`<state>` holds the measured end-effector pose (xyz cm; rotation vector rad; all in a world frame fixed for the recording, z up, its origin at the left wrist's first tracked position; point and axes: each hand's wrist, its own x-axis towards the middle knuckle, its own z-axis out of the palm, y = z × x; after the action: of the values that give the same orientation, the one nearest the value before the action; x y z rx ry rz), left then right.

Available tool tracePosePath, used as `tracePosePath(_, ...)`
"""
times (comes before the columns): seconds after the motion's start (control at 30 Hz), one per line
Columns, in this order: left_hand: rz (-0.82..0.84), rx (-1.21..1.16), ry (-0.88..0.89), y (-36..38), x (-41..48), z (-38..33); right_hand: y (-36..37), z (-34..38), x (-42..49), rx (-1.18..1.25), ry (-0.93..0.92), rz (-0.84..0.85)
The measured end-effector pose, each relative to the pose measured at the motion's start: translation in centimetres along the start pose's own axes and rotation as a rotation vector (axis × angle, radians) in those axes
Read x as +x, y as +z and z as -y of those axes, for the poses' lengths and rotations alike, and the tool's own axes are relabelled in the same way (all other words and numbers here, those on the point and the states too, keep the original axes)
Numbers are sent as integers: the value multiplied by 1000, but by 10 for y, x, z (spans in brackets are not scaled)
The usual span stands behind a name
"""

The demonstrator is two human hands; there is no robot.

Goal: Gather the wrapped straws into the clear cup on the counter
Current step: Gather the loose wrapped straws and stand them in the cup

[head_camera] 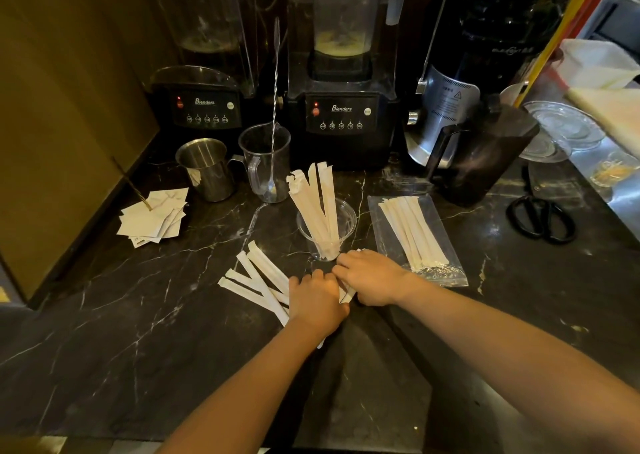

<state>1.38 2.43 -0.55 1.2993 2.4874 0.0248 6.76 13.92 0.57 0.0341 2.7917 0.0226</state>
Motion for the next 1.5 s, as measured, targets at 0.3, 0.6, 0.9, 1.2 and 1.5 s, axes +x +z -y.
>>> tracePosePath(0.3, -22, -25, 70, 0, 0, -10, 3, -3, -5, -54, -2, 5)
tracePosePath(0.6, 48, -5, 124, 1, -1, -18, 9, -5, -8, -62, -16, 3)
tracePosePath(0.9, 136, -98, 69, 0, -3, -18, 0, -2, -18, -10, 33, 51)
tracePosePath(1.2, -43, 14, 160, -33, -13, 7, -30, 11, -32, 137, 51, -44)
tracePosePath(1.5, -661, 224, 287, -68, -22, 46, -48, 38, -20, 323, 121, -308)
